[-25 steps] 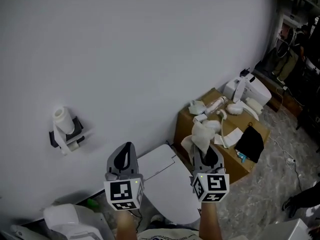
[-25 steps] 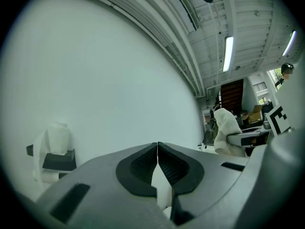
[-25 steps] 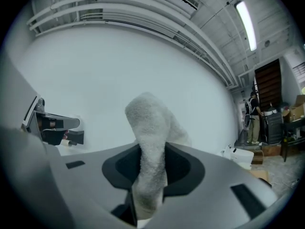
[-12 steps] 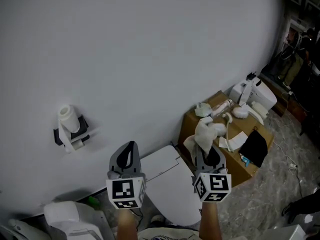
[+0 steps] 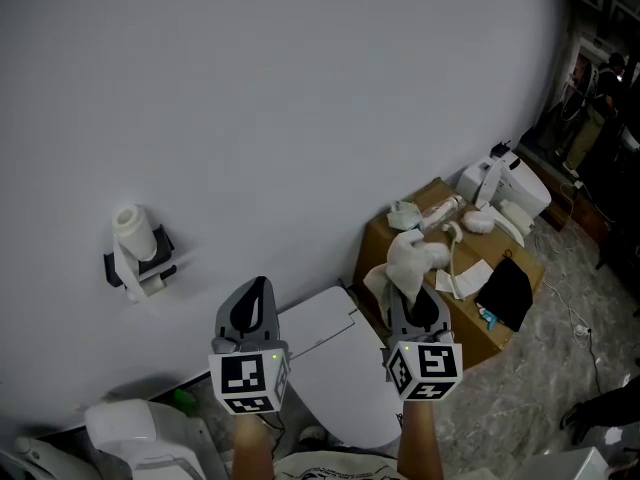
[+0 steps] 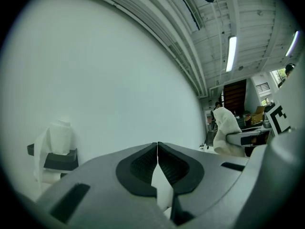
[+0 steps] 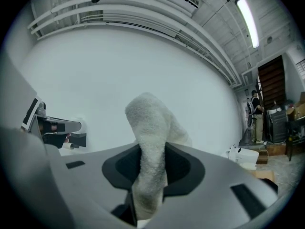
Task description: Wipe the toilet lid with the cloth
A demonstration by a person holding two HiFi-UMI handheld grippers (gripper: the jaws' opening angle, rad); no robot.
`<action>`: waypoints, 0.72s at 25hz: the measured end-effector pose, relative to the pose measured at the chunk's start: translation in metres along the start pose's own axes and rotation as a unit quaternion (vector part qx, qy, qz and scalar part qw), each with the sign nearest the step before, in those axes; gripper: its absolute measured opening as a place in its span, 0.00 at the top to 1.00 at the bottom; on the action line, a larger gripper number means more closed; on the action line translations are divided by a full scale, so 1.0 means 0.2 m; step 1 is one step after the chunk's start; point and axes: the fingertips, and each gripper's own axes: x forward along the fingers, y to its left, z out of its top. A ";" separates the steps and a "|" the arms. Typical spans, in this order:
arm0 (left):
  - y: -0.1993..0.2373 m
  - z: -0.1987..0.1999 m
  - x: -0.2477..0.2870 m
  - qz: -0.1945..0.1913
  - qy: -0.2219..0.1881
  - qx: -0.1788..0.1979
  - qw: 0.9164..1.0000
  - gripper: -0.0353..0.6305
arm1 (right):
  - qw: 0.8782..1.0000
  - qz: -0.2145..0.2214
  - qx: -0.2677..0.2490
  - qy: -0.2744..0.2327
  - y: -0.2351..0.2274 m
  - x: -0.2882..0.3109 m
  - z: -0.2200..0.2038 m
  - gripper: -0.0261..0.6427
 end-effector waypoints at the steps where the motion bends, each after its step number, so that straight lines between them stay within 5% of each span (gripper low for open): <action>1: 0.00 0.00 0.00 0.000 0.000 0.000 1.000 0.93 | 1.000 0.000 0.000 0.000 0.00 0.00 0.00 0.81; 18: 0.00 -0.03 -0.04 0.000 0.008 -0.006 1.000 0.93 | 1.000 -0.010 0.002 0.007 -0.01 -0.05 -0.02 0.81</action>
